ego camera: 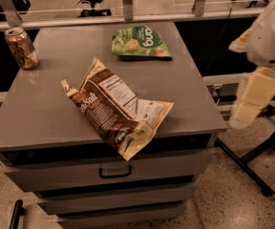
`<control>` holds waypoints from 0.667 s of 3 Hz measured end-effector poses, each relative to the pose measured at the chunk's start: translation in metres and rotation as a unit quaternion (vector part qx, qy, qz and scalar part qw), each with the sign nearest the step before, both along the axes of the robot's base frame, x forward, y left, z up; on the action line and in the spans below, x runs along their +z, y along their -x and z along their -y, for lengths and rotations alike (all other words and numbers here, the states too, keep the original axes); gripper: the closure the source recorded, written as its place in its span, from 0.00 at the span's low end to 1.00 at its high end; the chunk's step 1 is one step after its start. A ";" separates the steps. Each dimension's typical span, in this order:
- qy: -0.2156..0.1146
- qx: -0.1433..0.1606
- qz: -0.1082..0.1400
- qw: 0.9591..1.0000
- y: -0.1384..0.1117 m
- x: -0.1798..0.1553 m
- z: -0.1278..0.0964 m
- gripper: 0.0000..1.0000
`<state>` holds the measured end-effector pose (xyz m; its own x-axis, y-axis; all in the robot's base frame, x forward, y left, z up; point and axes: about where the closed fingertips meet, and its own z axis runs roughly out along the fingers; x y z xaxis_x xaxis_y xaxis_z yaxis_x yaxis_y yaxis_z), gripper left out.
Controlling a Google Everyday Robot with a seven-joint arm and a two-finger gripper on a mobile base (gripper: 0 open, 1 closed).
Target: Move brown chip bag near orange can
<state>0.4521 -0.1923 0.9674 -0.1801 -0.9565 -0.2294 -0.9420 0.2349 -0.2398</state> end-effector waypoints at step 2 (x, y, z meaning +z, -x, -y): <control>-0.029 0.078 -0.028 0.996 -0.034 -0.035 -0.091 0.00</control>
Offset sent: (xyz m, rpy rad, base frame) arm 0.0533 0.1550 -0.0590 0.1018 0.1128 0.2641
